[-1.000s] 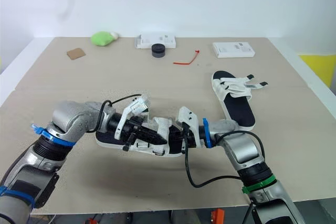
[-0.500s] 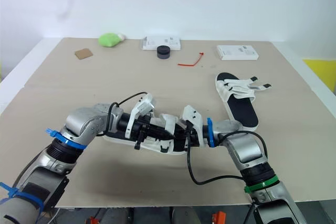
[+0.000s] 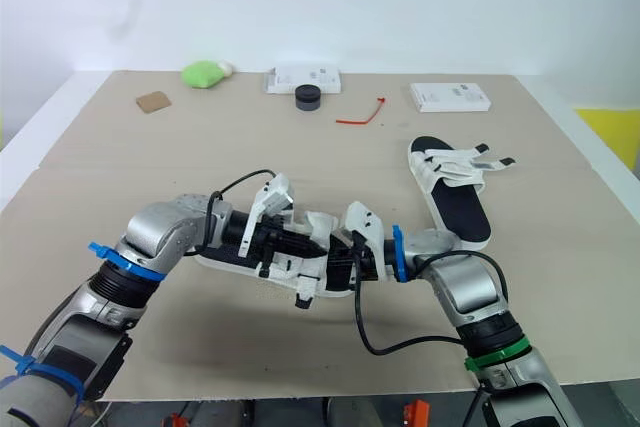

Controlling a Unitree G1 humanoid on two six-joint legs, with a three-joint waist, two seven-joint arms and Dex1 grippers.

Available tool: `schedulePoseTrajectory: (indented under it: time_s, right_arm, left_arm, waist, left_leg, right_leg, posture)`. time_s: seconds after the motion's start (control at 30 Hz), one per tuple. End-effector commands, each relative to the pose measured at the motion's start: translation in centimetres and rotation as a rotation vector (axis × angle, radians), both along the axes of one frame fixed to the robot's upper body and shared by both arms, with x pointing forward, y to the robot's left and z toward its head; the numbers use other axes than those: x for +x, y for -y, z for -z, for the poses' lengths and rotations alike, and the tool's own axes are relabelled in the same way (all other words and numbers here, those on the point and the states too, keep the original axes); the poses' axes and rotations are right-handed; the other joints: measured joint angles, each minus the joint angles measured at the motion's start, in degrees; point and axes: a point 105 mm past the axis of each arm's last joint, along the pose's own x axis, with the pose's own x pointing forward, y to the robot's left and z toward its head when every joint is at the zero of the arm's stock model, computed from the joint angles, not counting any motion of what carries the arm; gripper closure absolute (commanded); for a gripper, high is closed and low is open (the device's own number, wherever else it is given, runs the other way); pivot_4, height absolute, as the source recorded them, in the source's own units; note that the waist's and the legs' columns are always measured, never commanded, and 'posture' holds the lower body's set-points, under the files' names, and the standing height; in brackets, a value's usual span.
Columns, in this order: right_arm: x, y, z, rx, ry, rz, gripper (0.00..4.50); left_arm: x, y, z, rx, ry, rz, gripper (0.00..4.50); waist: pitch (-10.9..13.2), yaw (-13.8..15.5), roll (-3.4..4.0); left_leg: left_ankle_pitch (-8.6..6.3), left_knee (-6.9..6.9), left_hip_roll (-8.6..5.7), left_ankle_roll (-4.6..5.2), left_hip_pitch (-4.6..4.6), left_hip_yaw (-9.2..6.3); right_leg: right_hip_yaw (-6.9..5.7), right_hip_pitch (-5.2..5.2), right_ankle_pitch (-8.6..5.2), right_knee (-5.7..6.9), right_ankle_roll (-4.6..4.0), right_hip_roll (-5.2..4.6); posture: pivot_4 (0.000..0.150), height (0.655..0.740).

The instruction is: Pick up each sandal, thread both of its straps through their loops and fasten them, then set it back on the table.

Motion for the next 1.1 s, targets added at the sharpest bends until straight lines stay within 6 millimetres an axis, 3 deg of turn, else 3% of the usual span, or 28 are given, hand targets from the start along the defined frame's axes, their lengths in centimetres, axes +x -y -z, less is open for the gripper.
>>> schedulePoseTrajectory:
  time_s: [0.03,0.23,0.57,0.67,1.1]
  right_arm:
    - [-0.2,0.4,2.1,-0.052,-0.073,0.033,4.5]
    - [-0.2,0.3,2.0,-0.048,-0.073,0.032,4.5]
    - [-0.2,0.3,2.0,-0.044,-0.073,0.033,4.5]
    - [-0.2,0.3,2.0,-0.044,-0.073,0.033,4.5]
    - [-0.1,0.2,1.9,-0.044,-0.071,0.032,4.5]
  left_arm:
    - [-2.2,0.4,-0.8,-0.059,-0.077,0.109,4.48]
    - [-3.9,-1.1,0.8,0.031,-0.014,0.221,4.48]
    - [-1.6,-0.7,2.7,0.111,0.078,0.105,4.48]
    - [-0.9,-0.4,2.9,0.11,0.073,0.057,4.48]
    - [-2.4,-1.0,2.6,0.11,0.029,0.139,4.48]
  waist:
    - [0.0,0.0,0.0]
    - [0.0,-0.2,0.0]
    - [0.0,-0.1,0.0]
    - [0.0,-0.1,-0.01]
    - [0.0,-0.1,0.0]
  left_leg:
    - [0.0,0.0,0.0,0.0,0.0,0.01]
    - [-0.05,-0.13,0.03,-0.07,-0.01,0.06]
    - [-0.06,-0.21,0.17,-0.07,0.05,0.02]
    - [-0.07,-0.05,0.16,-0.07,0.16,-0.01]
    - [-0.09,-0.14,0.15,-0.1,0.1,0.04]
  right_leg:
    - [0.02,0.0,0.0,0.0,0.0,0.0]
    - [0.07,-0.07,-0.06,0.0,-0.1,0.01]
    - [0.11,-0.04,-0.12,0.0,-0.2,0.23]
    - [0.11,-0.08,-0.11,0.0,-0.17,0.21]
    - [0.23,-0.04,-0.11,0.0,-0.17,0.25]
  posture:
    - [0.15,0.74]
    - [0.15,0.74]
    - [0.15,0.74]
    - [0.15,0.74]
    - [0.15,0.74]
